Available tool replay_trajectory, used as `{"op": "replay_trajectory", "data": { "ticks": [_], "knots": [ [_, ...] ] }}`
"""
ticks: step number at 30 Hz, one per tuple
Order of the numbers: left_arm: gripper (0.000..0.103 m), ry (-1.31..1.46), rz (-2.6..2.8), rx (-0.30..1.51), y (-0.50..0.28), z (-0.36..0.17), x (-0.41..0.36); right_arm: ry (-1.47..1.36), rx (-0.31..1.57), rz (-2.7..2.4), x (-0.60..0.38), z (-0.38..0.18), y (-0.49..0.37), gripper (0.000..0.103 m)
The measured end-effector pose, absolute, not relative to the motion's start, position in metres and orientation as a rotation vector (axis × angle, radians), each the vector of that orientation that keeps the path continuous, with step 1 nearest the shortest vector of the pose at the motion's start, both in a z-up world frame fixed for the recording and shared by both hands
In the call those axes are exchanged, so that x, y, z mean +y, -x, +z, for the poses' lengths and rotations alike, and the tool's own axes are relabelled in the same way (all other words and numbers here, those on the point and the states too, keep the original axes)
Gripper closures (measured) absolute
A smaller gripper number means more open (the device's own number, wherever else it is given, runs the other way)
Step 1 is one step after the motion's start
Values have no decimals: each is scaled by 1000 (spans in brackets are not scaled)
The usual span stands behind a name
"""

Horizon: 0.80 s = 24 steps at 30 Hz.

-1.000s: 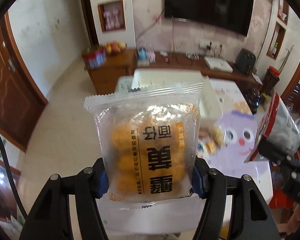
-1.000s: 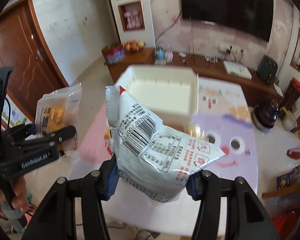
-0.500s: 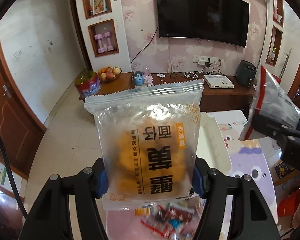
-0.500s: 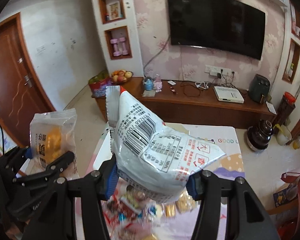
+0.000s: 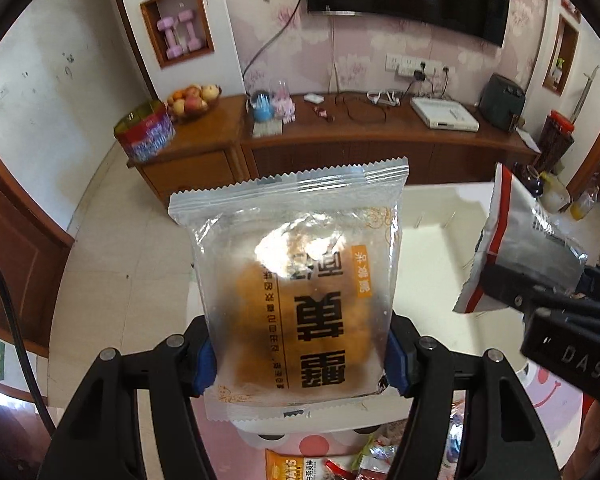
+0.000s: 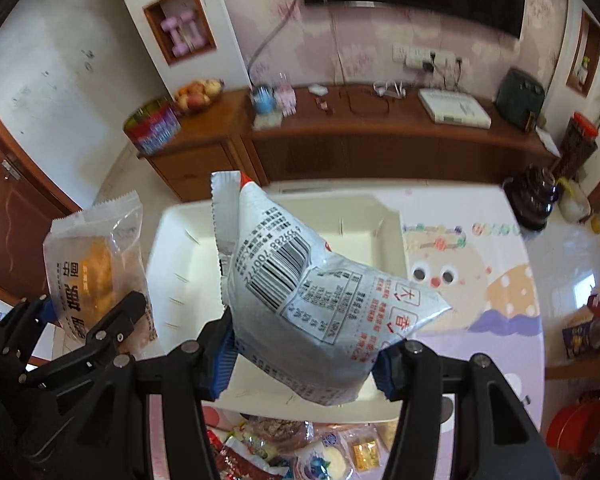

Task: Organize snacks
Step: 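Carry both packs over the white tray and release them inside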

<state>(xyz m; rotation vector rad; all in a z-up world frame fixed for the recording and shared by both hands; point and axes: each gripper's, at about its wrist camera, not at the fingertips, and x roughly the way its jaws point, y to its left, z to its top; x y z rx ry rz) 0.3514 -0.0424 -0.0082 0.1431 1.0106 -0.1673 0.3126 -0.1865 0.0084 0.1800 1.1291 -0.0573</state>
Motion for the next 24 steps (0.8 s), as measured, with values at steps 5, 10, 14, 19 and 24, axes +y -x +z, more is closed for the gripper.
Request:
{"op": "replay_trajectory", "data": {
  "ticks": [5,10,14,19,24],
  "knots": [
    [20,-171,-177,1043,-361,-26,-45,-167,1197,-83,-180,-18,-319,43],
    [13,-195,-171,1018,-351,-23,-42,-167,1224,-118,-179,-26,-318,41],
    [13,-172,-186,1025,-347,-19,-38,-199,1216,-117,-182,-27,-315,41],
    [13,-146,-189,1025,-342,-14,-33,-251,1209,-87,-185,-23,-311,33],
    [13,-117,-186,1027,-334,-9,-28,-265,1201,-77,-186,-15,-304,27]
  ]
}}
